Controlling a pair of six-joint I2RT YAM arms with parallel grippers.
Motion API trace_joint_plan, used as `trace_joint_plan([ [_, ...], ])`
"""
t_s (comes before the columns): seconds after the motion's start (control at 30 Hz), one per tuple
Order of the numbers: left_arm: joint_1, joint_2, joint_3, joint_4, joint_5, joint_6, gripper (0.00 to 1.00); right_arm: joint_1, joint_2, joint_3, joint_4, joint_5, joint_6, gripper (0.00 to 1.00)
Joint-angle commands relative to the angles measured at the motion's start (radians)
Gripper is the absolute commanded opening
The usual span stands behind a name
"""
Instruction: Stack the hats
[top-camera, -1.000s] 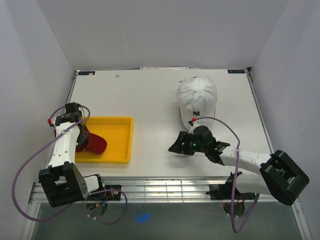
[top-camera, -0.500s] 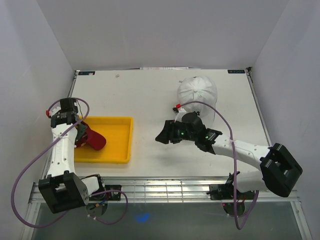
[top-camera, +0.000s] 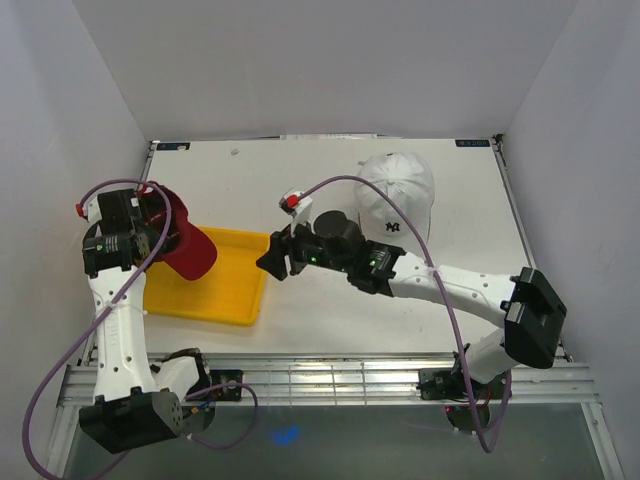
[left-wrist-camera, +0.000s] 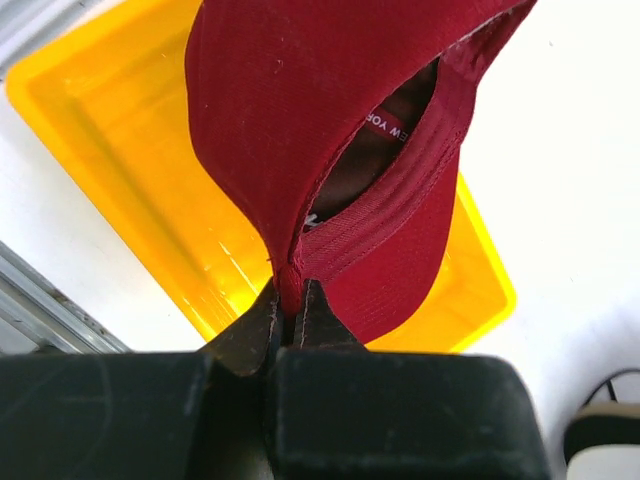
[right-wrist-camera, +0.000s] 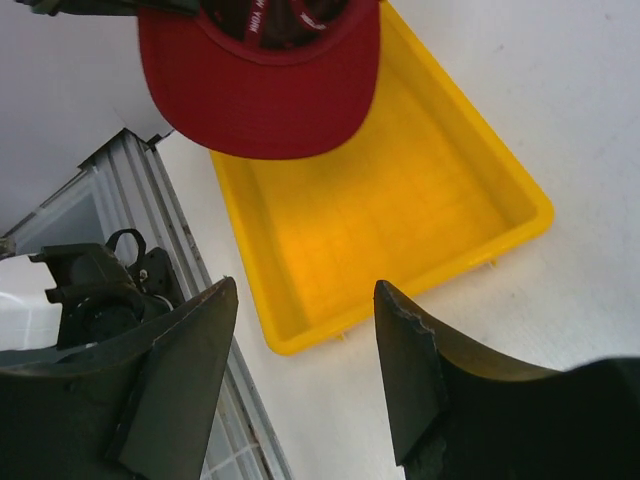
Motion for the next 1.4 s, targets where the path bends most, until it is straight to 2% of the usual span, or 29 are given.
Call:
trace_joint_plan([
  [0.0,-0.001,-0.029,0.033,-0.003,0.095,-0.008,0.00,0.098,0.036,0.096,0.047,0.144,-0.201,0.63],
  [0.4,-0.028,-0.073,0.023,-0.008,0.239,-0.080,0.00,0.304,0.138,0.143,0.190,0.291,-0.540,0.66],
  [0.6,-0.039,-0.080,0.023,-0.002,0.305,-0.094,0.00,0.390,0.233,0.221,0.210,0.402,-0.706,0.66],
  [1.13,-0.076,-0.095,0.065,-0.029,0.327,-0.103,0.00,0.391,0.415,0.391,0.244,0.482,-0.901,0.65],
  [1.37,-0.084,-0.110,0.062,-0.037,0.338,-0.105,0.00,0.373,0.446,0.433,0.224,0.495,-0.904,0.57],
])
